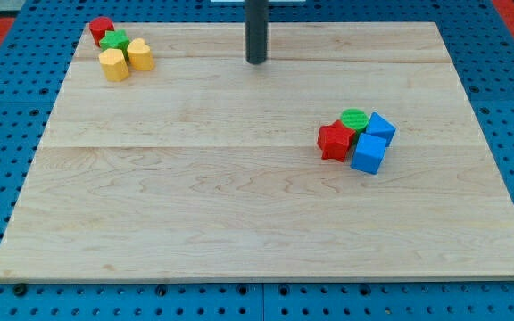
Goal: Move your arm to the top left
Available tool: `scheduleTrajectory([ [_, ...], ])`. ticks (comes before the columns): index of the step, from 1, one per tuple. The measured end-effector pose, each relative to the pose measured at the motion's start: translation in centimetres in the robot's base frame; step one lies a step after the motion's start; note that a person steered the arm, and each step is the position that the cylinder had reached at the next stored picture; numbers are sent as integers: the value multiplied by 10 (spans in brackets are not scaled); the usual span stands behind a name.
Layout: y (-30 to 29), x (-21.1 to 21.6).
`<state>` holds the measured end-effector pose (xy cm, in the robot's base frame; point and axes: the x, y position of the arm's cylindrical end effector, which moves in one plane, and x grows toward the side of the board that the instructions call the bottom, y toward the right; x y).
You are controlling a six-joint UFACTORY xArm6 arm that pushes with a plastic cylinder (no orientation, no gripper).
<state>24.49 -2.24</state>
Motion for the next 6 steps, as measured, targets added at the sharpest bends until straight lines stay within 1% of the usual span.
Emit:
scheduleTrajectory([
  [1,-72,-34],
  [2,-99,-53],
  [3,-140,-53],
  [4,-163,-53],
  [5,-162,-54],
  [6,-103,-5],
])
